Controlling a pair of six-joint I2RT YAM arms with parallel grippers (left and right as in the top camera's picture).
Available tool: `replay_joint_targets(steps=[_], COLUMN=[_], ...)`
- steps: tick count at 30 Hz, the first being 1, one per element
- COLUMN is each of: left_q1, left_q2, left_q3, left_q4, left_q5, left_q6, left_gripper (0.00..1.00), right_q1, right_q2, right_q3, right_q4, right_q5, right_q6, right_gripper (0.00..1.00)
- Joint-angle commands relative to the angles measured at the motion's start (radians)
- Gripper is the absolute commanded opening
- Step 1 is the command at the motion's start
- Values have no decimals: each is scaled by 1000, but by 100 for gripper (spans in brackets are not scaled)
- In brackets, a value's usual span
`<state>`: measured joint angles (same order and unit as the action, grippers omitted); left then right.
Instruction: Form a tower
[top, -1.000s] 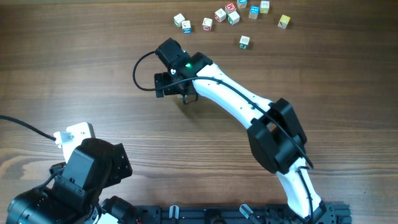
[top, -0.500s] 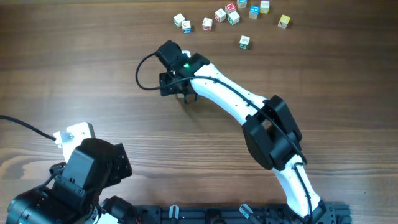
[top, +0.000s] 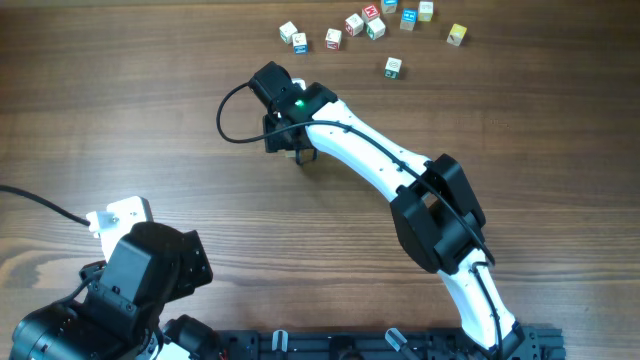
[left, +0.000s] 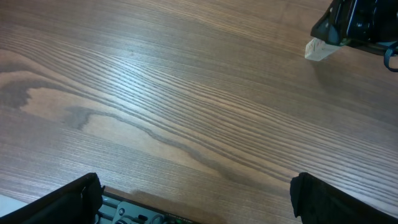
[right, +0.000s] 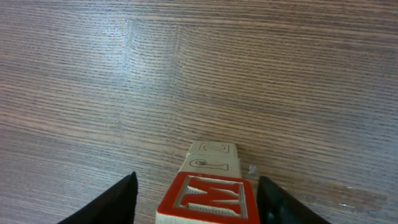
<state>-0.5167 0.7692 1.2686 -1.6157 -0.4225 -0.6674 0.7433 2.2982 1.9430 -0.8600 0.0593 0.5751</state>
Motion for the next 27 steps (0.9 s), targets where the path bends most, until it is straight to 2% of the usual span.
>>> replay_joint_targets(steps=[1, 7, 15, 18, 27], left_q1=[5, 5, 5, 5, 5], left_q2=[-1, -1, -1, -1, -1], left_q3=[-2, -2, -2, -2, -2], left_q4=[3, 3, 3, 3, 3], left_q5=[-20, -20, -20, -20, -20], left_q6=[12, 12, 12, 12, 12], left_gripper=[100, 100, 100, 100, 100], right_q1=[-5, -5, -5, -5, -5], right_q2=[11, 11, 11, 11, 11], right_q3=[23, 23, 22, 22, 22], right_q4=[-11, -17, -39, -42, -43], right_q5=[24, 24, 24, 24, 23], right_q6=[-23, -25, -26, -26, -26], right_gripper=[55, 49, 49, 44, 38])
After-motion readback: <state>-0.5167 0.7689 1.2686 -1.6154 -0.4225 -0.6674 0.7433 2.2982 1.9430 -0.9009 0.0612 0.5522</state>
